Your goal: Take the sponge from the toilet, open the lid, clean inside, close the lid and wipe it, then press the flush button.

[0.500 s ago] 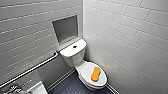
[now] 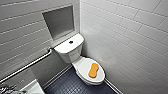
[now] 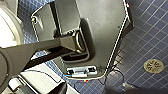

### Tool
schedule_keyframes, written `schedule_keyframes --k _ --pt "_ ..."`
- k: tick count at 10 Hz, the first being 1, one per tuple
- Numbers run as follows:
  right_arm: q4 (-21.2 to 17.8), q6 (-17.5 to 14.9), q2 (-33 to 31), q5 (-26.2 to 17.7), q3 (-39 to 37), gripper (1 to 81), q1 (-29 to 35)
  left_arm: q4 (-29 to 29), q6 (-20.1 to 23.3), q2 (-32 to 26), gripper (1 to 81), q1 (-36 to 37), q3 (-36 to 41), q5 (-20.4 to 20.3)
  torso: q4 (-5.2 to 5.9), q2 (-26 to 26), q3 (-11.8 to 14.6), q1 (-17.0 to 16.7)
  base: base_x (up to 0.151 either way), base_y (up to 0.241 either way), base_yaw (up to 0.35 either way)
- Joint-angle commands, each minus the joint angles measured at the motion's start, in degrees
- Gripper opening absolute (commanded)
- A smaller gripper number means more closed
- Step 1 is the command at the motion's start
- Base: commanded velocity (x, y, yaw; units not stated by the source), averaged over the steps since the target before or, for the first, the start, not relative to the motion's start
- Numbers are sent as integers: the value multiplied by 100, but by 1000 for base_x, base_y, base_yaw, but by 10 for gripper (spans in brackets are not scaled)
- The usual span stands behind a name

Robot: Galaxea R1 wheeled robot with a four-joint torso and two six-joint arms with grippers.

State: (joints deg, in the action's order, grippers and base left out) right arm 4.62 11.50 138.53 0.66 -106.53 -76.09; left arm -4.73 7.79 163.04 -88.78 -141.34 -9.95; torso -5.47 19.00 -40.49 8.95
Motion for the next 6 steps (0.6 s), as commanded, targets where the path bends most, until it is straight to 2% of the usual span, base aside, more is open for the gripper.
schedule_keyframes --k 1,2,6 --pt "-321 46 -621 -312 554 811 458 42 100 71 811 -214 -69 467 2 558 13 358 0 0 0" --pt "-321 46 -684 -321 644 811 694 34 100 142 811 -214 -193 467 -13 731 -120 470 0 0 0" --pt "-480 81 -649 -435 591 811 1530 7 100 379 811 -188 -474 459 -18 1476 -221 939 0 0 0"
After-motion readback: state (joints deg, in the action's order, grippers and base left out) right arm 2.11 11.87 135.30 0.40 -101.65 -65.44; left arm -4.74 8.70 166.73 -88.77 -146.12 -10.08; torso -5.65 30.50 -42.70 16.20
